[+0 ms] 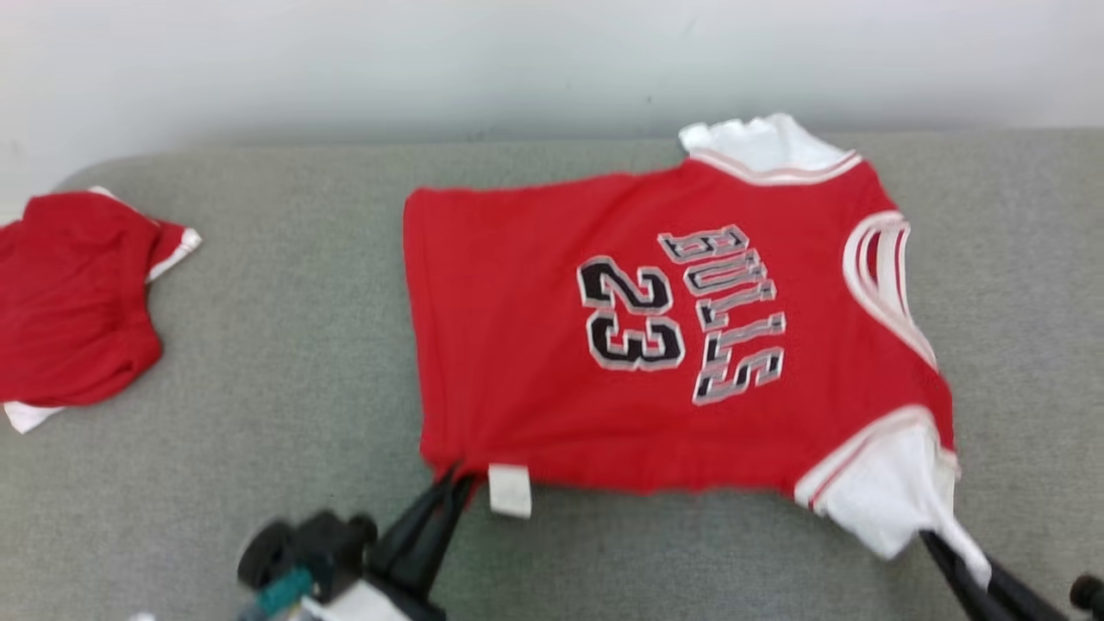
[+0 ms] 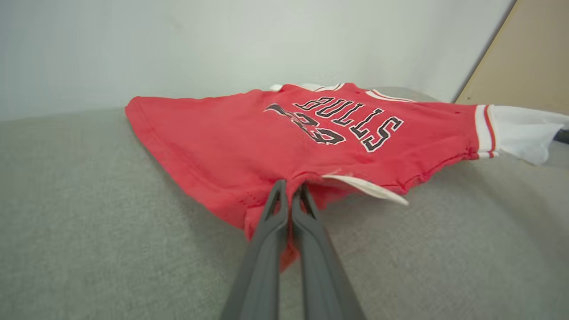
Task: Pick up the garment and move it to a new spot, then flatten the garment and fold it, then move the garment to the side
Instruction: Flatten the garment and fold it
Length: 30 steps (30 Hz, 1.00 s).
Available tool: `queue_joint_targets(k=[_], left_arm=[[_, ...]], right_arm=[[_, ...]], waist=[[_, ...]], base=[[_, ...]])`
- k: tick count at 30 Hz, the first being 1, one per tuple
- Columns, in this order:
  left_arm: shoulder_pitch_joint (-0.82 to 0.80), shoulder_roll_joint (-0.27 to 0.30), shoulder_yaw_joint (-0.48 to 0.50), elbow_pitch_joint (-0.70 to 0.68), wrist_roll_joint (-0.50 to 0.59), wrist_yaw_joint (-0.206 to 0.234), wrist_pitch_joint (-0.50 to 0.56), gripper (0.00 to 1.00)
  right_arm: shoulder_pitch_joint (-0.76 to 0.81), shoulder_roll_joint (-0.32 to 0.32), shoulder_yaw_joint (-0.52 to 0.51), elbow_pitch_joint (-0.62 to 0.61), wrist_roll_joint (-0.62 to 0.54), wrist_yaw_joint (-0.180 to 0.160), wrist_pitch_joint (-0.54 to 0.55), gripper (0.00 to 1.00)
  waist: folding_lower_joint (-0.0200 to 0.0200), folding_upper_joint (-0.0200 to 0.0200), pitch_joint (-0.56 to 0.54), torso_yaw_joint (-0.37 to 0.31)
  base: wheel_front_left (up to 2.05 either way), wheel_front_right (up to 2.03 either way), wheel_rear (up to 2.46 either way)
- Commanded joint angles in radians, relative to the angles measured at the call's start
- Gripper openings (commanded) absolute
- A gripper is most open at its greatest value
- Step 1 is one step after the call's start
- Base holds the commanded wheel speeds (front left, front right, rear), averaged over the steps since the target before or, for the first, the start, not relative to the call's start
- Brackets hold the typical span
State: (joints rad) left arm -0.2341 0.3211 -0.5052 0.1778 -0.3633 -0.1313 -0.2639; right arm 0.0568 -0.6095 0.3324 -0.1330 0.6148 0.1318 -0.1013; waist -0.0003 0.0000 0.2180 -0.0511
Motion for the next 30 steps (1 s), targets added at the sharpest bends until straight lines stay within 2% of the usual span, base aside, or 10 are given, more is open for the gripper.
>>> queue_joint_targets(k=[1, 6, 11, 14, 17, 22, 26, 30], left_arm=[[0.068, -0.005, 0.005, -0.004, 0.015, 0.002, 0.0, 0.0], [0.184, -0.004, 0.02, -0.041, 0.008, 0.004, 0.0, 0.0], [0.23, 0.038, 0.041, -0.087, -0.004, 0.005, 0.009, 0.0], [0.186, 0.067, 0.032, -0.121, -0.038, 0.002, 0.054, 0.0], [0.132, 0.105, -0.018, -0.159, -0.104, 0.001, 0.132, 0.0], [0.0, 0.2, -0.105, -0.222, -0.235, 0.0, 0.255, 0.0], [-0.1, 0.246, -0.148, -0.234, -0.333, 0.001, 0.324, 0.0], [-0.197, 0.259, -0.173, -0.216, -0.402, 0.001, 0.36, 0.0]], right_arm=[[0.038, -0.032, 0.037, 0.015, 0.013, -0.003, 0.006, 0.0], [0.117, -0.094, 0.081, -0.004, 0.084, -0.003, 0.041, 0.0], [0.145, -0.166, 0.059, -0.067, 0.16, -0.003, 0.102, 0.0], [0.088, -0.208, 0.046, -0.108, 0.191, -0.003, 0.168, 0.0], [0.021, -0.244, 0.045, -0.143, 0.238, -0.003, 0.25, 0.0], [-0.114, -0.293, 0.038, -0.187, 0.328, -0.003, 0.399, 0.0], [-0.237, -0.307, 0.035, -0.181, 0.359, -0.003, 0.487, 0.0], [-0.351, -0.3, 0.055, -0.15, 0.359, -0.003, 0.549, 0.0]], waist=[[0.0003, 0.0, -0.039, -0.013], [0.0003, 0.0, -0.053, -0.019], [0.0003, 0.0, -0.026, -0.01], [0.0003, 0.0, 0.009, 0.0], [0.0003, 0.0, 0.038, 0.018], [0.0003, 0.0, 0.076, 0.053], [0.0003, 0.0, 0.101, 0.072], [0.0003, 0.0, 0.138, 0.087]], base=[[0.0, 0.0, 0.0], [0.0, 0.0, 0.0], [0.0, 0.0, 0.0], [0.0, 0.0, 0.0], [0.0, 0.0, 0.0], [0.0, 0.0, 0.0], [0.0, 0.0, 0.0], [0.0, 0.0, 0.0]])
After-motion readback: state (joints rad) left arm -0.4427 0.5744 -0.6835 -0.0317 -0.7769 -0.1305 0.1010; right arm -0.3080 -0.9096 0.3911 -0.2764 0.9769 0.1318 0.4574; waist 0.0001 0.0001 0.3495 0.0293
